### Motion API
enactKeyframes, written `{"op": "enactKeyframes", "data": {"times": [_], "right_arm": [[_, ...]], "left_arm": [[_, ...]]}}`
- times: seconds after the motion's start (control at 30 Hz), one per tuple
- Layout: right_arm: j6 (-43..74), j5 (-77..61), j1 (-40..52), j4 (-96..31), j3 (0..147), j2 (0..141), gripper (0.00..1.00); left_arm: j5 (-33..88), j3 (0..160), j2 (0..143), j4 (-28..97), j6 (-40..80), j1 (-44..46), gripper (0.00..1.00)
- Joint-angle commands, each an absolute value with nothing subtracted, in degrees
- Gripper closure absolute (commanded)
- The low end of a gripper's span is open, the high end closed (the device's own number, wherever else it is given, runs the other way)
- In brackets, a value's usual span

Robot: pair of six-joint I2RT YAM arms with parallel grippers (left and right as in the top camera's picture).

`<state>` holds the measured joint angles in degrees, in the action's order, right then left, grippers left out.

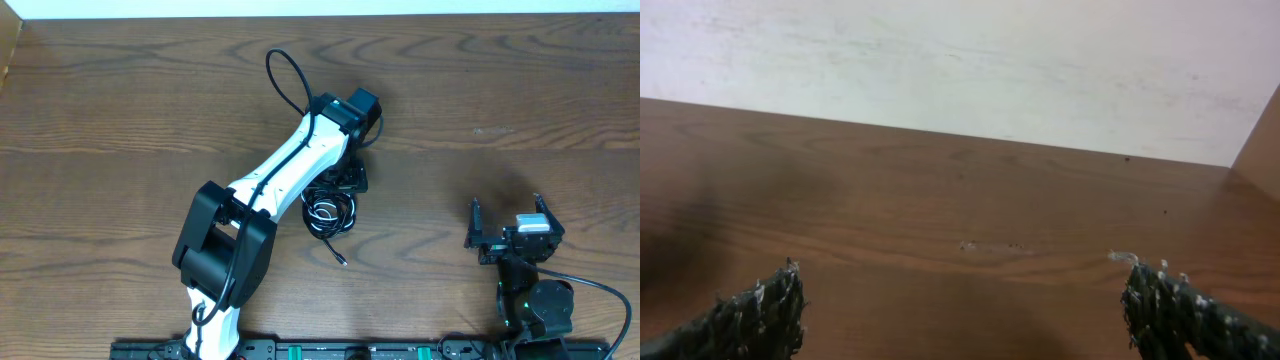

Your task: Untangle cables

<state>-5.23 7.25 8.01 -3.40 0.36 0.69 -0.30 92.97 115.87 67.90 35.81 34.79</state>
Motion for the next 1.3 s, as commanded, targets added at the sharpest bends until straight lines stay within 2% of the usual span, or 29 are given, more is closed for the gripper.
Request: {"op": "enactKeyframes", "data": {"times": [0.0, 0.4, 0.57, 0.8, 1.27], "right_arm": [[-5.2, 7.1, 7.7, -3.7, 0.3, 0.3, 0.01], [-5.2, 7.2, 7.7, -3.7, 0.3, 0.3, 0.01], [-5.2, 7.1, 7.7, -3.7, 0.3, 0.3, 0.01], [-5.2, 7.2, 7.7, -3.7, 0.3, 0.3, 0.01], [-5.2, 7.2, 7.7, -3.7, 0.3, 0.3, 0.01]], "left_arm": [[-0.4, 92.9, 114.7, 67.9, 36.1, 34.9, 0.02], [-0.6, 92.9, 114.7, 64.5, 36.0, 34.9, 0.01], [-0.6, 92.9, 114.7, 63.9, 36.1, 34.9, 0.14], [-3.2, 93.0, 114.4, 64.2, 34.7, 34.4, 0.15], [-3.1, 96.6, 102.5, 74.2, 25.5, 29.7, 0.16]]}}
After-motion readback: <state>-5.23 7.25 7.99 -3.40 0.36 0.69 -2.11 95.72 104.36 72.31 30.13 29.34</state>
